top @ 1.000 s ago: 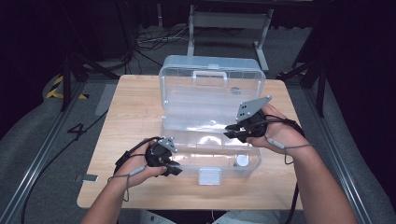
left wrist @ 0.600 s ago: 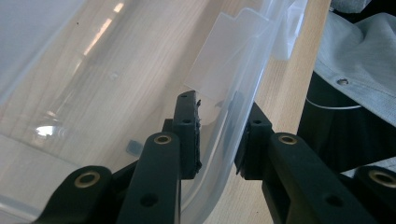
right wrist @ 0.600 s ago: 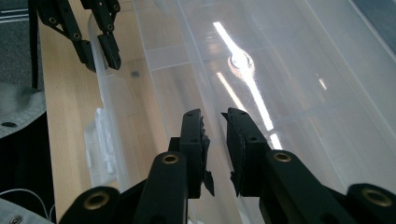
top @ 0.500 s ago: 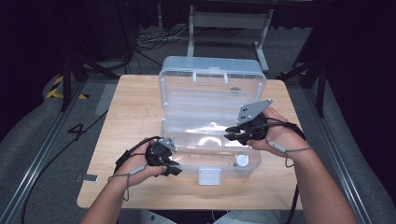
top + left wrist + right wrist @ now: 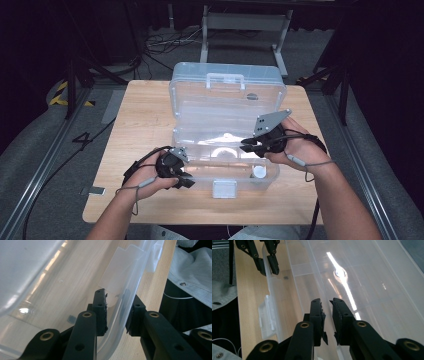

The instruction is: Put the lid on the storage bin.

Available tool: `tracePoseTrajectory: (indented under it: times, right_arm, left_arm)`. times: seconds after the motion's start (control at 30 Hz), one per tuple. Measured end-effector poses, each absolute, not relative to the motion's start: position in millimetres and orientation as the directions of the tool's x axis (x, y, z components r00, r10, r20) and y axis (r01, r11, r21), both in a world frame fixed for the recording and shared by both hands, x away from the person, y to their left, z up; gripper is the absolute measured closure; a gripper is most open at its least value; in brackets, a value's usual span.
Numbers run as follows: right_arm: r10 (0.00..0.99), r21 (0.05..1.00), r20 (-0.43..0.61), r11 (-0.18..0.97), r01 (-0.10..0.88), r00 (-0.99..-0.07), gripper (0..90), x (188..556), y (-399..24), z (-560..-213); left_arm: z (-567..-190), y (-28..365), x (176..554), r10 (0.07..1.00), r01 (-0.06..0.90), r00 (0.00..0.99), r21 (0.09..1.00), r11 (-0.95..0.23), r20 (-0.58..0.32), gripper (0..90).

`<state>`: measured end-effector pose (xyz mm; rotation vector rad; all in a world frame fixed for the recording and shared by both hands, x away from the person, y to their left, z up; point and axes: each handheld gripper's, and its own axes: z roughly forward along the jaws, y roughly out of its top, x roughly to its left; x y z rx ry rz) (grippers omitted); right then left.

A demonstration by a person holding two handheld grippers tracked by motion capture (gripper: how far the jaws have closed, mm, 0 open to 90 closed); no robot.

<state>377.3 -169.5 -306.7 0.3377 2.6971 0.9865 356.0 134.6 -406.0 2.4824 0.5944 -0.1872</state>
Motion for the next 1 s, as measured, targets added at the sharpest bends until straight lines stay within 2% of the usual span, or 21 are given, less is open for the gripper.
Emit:
tracePoseTrajectory:
  times: [0.13, 0.57, 0.67, 0.87, 1.0]
  right_arm:
    - [0.298, 0.660, -0.162, 0.742, 0.122, -0.941, 82.1, 377, -171, -308]
    - [0.295, 0.669, -0.159, 0.734, 0.117, -0.942, 82.3, 376, -172, -310]
    - [0.299, 0.674, -0.153, 0.729, 0.122, -0.942, 82.3, 375, -172, -311]
    - [0.299, 0.680, -0.154, 0.724, 0.118, -0.942, 82.5, 374, -173, -312]
    - [0.297, 0.681, -0.153, 0.722, 0.117, -0.942, 82.5, 373, -174, -313]
  left_arm:
    - [-405, 135, 354, 0.361, 0.450, 0.893, 0.517, -0.728, -0.268, 63.6]
    - [-372, 158, 349, 0.368, 0.459, 0.887, 0.616, -0.641, -0.278, 62.2]
    - [-368, 163, 350, 0.367, 0.463, 0.885, 0.639, -0.615, -0.287, 59.0]
    - [-357, 169, 349, 0.365, 0.453, 0.887, 0.683, -0.573, -0.282, 61.8]
    - [-349, 169, 347, 0.367, 0.429, 0.895, 0.719, -0.546, -0.255, 68.4]
